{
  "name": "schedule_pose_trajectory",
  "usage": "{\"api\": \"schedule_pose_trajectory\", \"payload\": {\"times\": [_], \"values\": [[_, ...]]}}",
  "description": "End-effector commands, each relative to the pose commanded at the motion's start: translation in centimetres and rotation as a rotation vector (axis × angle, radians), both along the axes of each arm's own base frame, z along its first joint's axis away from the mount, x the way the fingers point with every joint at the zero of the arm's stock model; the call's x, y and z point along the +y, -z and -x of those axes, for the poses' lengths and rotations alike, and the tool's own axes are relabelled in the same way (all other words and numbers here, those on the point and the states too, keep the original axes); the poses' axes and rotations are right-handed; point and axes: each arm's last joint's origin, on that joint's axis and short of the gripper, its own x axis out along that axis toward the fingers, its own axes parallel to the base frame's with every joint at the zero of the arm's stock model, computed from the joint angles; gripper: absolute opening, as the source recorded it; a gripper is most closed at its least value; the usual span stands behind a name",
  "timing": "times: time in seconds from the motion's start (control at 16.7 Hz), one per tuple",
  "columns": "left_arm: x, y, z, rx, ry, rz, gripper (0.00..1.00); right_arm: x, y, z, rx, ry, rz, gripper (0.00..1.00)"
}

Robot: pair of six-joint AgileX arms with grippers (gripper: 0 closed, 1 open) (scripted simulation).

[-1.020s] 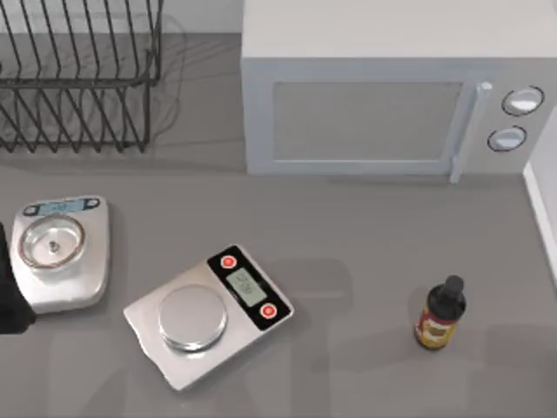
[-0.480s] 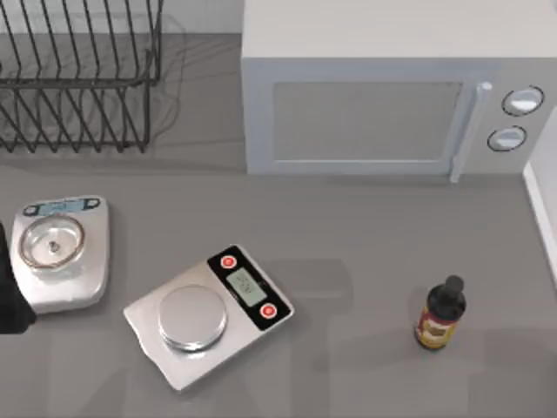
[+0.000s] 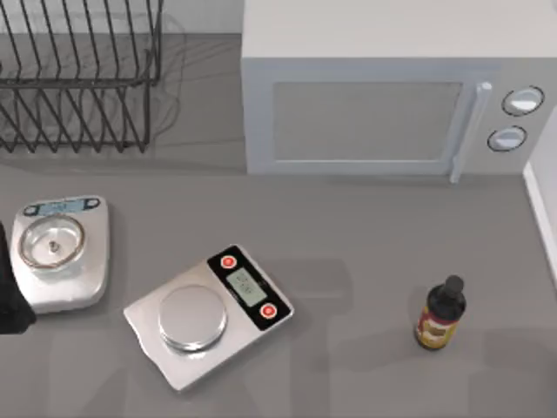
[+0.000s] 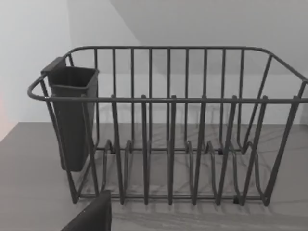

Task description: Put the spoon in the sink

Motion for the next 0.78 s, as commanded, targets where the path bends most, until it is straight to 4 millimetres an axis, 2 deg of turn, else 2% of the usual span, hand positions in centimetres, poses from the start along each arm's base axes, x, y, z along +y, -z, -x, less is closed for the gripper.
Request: {"api": "schedule_pose_trajectory", "payload": {"times": [0.18, 0.24, 0.66, 0.72, 0.78], "values": [[0.0, 0.0, 0.0, 0.000, 0.000, 0.000, 1.00, 0.0, 0.0, 0.0, 0.000, 0.000, 0.000, 0.02], [0.0, 0.0, 0.0, 0.000, 0.000, 0.000, 1.00, 0.0, 0.0, 0.0, 0.000, 0.000, 0.000, 0.00], [0.0, 0.0, 0.0, 0.000, 0.000, 0.000, 1.00, 0.0, 0.0, 0.0, 0.000, 0.000, 0.000, 0.00], [0.0, 0.0, 0.0, 0.000, 0.000, 0.000, 1.00, 0.0, -2.2, -0.4, -0.034, -0.002, 0.020, 0.00], [0.0, 0.0, 0.0, 0.000, 0.000, 0.000, 1.00, -0.1, -2.2, -0.4, -0.034, -0.001, 0.020, 0.00]]}}
